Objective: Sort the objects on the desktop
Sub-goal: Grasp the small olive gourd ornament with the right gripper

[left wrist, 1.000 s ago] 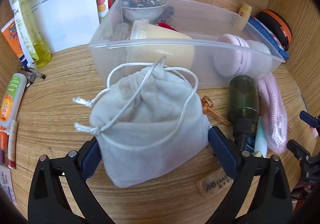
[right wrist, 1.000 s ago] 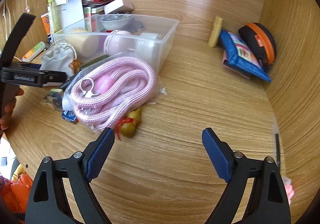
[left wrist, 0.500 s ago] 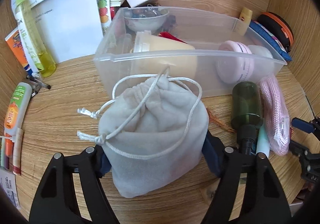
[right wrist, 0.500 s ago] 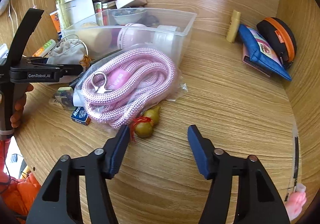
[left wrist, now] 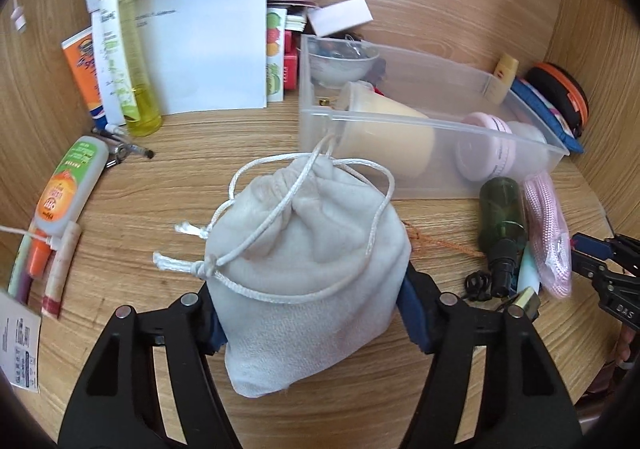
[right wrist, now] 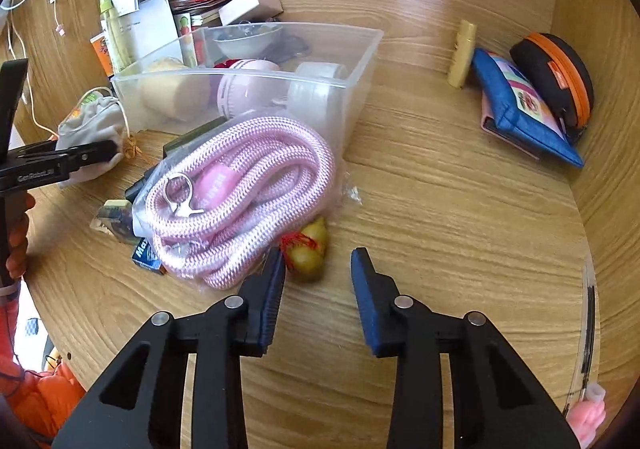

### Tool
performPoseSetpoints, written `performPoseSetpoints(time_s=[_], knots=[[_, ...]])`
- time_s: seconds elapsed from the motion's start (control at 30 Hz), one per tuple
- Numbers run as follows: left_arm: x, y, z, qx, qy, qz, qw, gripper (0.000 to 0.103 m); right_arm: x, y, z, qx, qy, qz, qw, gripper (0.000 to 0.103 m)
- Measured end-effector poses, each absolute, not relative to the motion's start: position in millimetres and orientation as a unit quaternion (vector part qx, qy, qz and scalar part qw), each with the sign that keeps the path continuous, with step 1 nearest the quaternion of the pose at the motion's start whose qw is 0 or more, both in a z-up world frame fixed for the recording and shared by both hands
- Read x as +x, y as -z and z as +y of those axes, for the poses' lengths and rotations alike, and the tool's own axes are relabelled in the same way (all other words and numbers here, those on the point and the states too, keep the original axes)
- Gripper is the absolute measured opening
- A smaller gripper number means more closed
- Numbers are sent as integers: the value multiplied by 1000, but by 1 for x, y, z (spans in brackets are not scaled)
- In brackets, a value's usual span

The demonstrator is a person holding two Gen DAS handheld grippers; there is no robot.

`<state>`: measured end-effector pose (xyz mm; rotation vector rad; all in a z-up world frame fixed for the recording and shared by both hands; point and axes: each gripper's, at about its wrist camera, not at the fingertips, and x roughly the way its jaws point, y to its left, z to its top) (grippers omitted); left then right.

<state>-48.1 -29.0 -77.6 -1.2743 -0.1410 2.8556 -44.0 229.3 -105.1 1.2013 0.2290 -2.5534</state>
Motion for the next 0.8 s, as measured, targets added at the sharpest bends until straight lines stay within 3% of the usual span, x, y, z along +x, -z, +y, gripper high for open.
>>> performPoseSetpoints(time_s=[0.2,0.3,0.8], knots=[[-43,75,-33,-394,-917,-52,11,67,-51,111,225,426,887,83,156,31],[-42,75,-34,-392,-918,-55,14,67,-54,111,230,426,889,64,153,20],[-30,28,-28,-333,-940,-57,43,67,-50,69,243,371,919,20,134,17]])
